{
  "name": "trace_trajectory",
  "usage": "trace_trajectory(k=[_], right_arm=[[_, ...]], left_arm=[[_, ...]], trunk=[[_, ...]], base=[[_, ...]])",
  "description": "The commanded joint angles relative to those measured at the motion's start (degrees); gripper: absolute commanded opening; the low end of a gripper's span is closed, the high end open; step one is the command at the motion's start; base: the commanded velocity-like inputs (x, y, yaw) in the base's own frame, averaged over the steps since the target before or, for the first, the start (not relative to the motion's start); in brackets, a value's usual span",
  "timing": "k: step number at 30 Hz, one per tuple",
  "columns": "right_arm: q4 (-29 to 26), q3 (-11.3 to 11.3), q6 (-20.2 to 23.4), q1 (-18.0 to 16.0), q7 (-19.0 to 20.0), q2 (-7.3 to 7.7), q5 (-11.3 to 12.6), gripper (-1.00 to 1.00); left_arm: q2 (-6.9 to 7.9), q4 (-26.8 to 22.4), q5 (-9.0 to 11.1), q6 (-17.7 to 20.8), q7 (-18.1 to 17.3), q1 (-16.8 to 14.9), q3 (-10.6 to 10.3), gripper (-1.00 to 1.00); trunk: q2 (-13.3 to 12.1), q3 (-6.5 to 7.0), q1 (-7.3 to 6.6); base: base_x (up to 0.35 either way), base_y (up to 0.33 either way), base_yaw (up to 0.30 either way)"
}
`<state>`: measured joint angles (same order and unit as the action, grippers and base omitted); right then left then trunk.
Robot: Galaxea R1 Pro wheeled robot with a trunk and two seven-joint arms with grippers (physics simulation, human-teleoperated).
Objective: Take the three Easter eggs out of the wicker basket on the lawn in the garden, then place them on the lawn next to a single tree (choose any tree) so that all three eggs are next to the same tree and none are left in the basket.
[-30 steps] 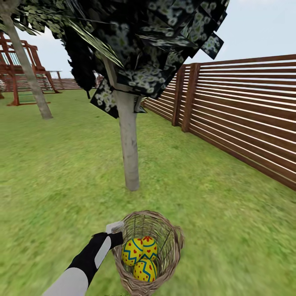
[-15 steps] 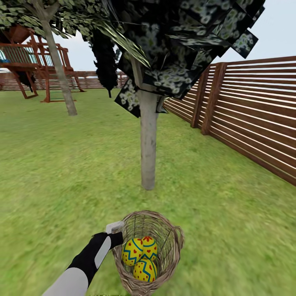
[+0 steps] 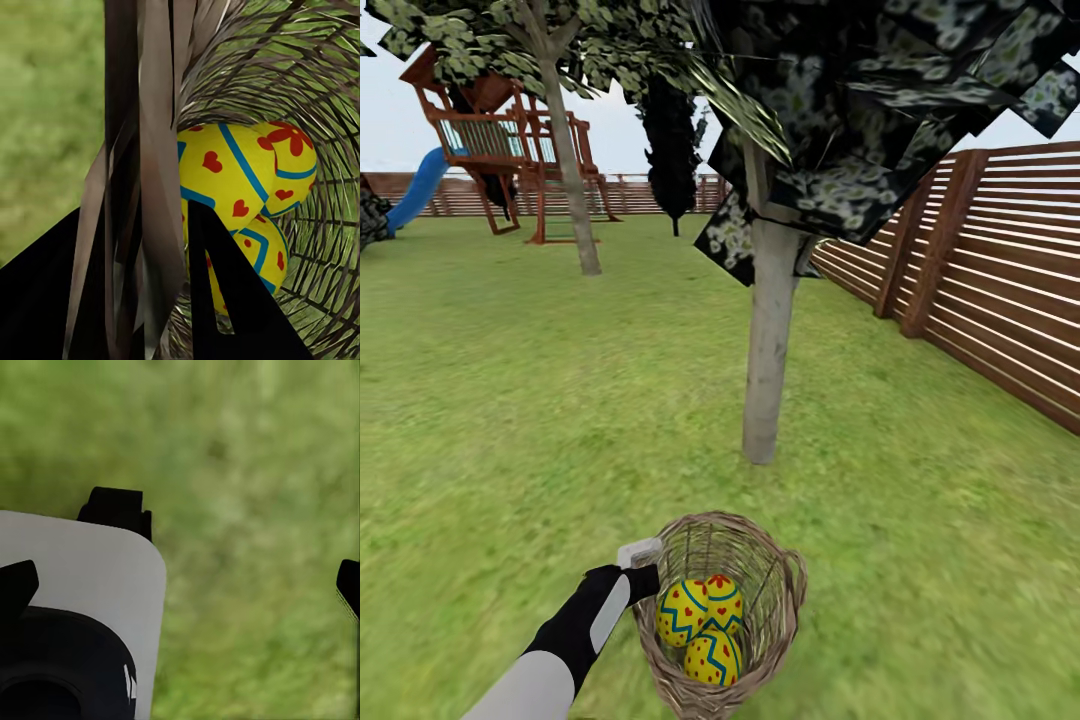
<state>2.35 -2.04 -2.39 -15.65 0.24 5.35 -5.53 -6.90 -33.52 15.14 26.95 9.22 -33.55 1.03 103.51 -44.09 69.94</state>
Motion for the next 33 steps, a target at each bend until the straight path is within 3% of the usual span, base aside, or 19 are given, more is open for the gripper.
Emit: trace_trajectory(k=[1,6,33], right_arm=[[0.19,-0.16,-0.25,-0.09,0.03,0.01,-0.52,1.00],[0.31,-0.08,-0.33,-0.09,0.03,0.18,-0.49,1.00],[0.41,-0.15,-0.34,-0.09,0.15,0.37,-0.36,1.00]], left_arm=[[-0.04,-0.13,0.86,0.20,0.36,-0.02,0.11,-1.00],[-0.04,-0.05,0.86,0.22,0.36,-0.02,0.09,-1.00],[-0.04,-0.14,0.86,0.20,0.36,-0.02,0.09,-1.00]], trunk=[[0.03,-0.05,-0.01],[0.03,-0.05,-0.01],[0.03,-0.05,-0.01]], base=[[0.000,0.000,0.300],[0.104,0.000,0.095],[0.338,0.000,0.000]])
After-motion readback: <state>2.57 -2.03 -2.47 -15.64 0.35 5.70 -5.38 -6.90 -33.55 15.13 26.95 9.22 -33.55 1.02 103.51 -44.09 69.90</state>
